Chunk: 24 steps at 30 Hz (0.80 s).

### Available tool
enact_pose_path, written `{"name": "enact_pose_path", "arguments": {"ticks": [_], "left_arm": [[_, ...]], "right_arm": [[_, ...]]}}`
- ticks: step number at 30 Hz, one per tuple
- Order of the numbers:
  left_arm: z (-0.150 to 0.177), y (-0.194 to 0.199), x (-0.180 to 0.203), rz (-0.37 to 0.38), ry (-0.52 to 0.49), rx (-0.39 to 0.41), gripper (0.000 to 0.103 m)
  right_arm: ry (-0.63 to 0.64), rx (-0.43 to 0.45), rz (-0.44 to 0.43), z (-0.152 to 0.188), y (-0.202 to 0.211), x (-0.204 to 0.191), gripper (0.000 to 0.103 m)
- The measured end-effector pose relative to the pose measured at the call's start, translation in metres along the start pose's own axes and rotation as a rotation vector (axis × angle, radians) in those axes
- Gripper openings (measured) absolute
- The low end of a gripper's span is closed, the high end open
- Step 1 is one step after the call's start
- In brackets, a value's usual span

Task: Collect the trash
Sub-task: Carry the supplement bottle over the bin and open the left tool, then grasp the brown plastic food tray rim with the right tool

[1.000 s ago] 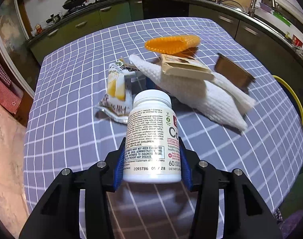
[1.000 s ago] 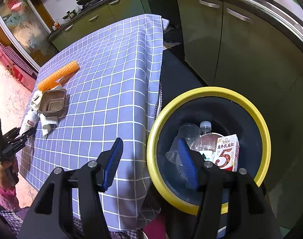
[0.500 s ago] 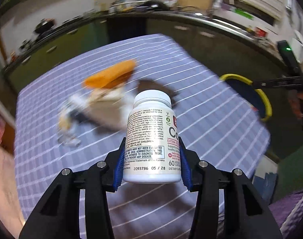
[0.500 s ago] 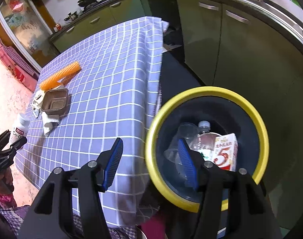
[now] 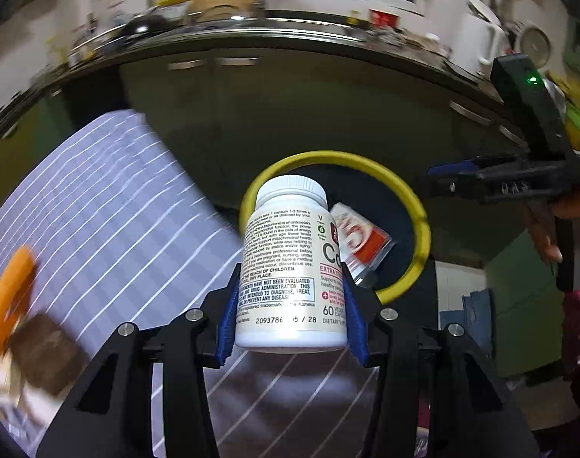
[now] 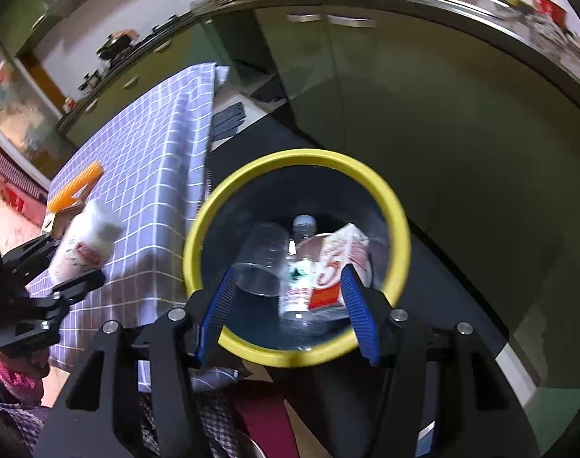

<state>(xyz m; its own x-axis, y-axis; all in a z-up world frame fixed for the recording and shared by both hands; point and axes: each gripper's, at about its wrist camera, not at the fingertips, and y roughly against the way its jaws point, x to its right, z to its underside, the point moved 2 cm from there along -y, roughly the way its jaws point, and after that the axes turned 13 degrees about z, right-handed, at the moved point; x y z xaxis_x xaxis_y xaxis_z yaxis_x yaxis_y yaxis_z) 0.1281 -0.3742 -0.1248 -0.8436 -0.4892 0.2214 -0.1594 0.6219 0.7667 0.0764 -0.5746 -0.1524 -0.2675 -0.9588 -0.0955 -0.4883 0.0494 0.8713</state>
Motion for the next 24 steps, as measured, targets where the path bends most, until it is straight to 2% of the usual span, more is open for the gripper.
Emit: {"name": "enact_pose_path", "arguments": {"ticks": [4, 8, 9, 10, 11, 15, 19, 24], "left_arm": [[-0.031, -0.042, 0.014, 0.025, -0.031, -0.028, 0.047], [-0.05, -0.078, 0.01, 0.033, 0.001, -0.051, 0.047], [-0.054, -0.085, 0.007, 0.033, 0.013, -0.048, 0.051], [-0.056, -0.09, 0.005, 0.022, 0.017, -0.04, 0.064], [-0.057, -0.091, 0.004, 0.009, 0.018, -0.028, 0.072], [-0.051, -0.071, -0.002, 0.002, 0.045, 0.017, 0.073], [-0.025, -0.011, -0.003, -0.054, 0.037, 0.095, 0.077], [0.014, 0.053, -0.008, -0.13, 0.058, 0.166, 0.08]], "right_arm": [[-0.026, 0.0, 0.004, 0.004, 0.001, 0.015, 0.055], [-0.042, 0.003, 0.005, 0.007, 0.002, 0.023, 0.056], [-0.046, 0.004, 0.004, 0.008, 0.002, 0.024, 0.057], [-0.048, 0.004, 0.003, 0.009, 0.003, 0.025, 0.058], [-0.049, 0.004, 0.002, 0.009, 0.002, 0.026, 0.058], [-0.048, -0.005, -0.005, 0.01, -0.003, 0.025, 0.058], [-0.027, -0.026, -0.022, 0.011, -0.012, 0.014, 0.058], [0.038, -0.045, -0.071, 0.004, -0.024, -0.022, 0.058]]}}
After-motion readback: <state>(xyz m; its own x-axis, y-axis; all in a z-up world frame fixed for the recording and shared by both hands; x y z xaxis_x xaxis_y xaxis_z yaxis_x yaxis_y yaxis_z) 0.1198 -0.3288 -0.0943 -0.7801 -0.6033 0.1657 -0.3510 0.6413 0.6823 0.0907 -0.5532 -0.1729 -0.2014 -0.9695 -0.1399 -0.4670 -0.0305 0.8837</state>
